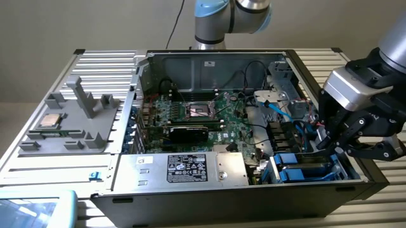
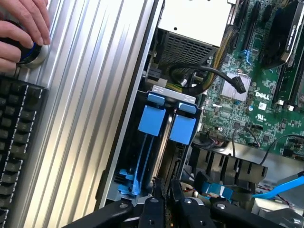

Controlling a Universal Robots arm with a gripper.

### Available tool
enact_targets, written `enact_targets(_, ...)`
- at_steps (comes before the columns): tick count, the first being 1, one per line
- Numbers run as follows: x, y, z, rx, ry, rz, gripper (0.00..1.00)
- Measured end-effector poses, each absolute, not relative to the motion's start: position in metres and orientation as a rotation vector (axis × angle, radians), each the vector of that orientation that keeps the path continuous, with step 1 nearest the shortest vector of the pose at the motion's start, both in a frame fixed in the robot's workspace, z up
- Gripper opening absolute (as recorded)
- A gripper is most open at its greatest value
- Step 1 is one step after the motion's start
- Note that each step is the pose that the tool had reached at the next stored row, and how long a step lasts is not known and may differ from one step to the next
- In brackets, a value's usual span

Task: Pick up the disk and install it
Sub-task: 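Insert the first disk wire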

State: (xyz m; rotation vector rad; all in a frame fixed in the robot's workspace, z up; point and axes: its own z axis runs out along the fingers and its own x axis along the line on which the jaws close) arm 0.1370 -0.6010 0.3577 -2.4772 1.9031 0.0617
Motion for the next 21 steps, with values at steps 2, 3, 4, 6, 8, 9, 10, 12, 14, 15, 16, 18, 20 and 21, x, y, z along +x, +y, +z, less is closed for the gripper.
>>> enact_targets(2, 0.137, -0.596, 0.358, -2.489, 1.913, 0.045, 0.16)
enact_targets(3, 0.137, -0.593, 0.358, -2.495, 1.917, 0.038, 0.16)
enact_targets(4, 0.137, -0.591, 0.358, -2.500, 1.921, 0.031, 0.16)
enact_targets(6, 0.137, -0.586, 0.358, -2.510, 1.929, 0.018, 0.16)
enact_targets(8, 0.137, -0.581, 0.358, -2.521, 1.938, 0.004, 0.16)
enact_targets(9, 0.136, -0.578, 0.358, -2.527, 1.943, -0.004, 0.16)
enact_targets(10, 0.136, -0.576, 0.358, -2.533, 1.947, -0.011, 0.16)
enact_targets(12, 0.136, -0.573, 0.358, -2.544, 1.956, -0.021, 0.16)
enact_targets(14, 0.135, -0.572, 0.358, -2.552, 1.963, -0.026, 0.16)
enact_targets(15, 0.135, -0.571, 0.358, -2.556, 1.966, -0.028, 0.16)
enact_targets(16, 0.135, -0.570, 0.358, -2.560, 1.969, -0.028, 0.16)
enact_targets(18, 0.134, -0.568, 0.358, -2.569, 1.975, -0.024, 0.16)
enact_targets(20, 0.133, -0.567, 0.358, -2.576, 1.981, -0.025, 0.16)
enact_targets(21, 0.133, -0.567, 0.357, -2.578, 1.983, -0.027, 0.16)
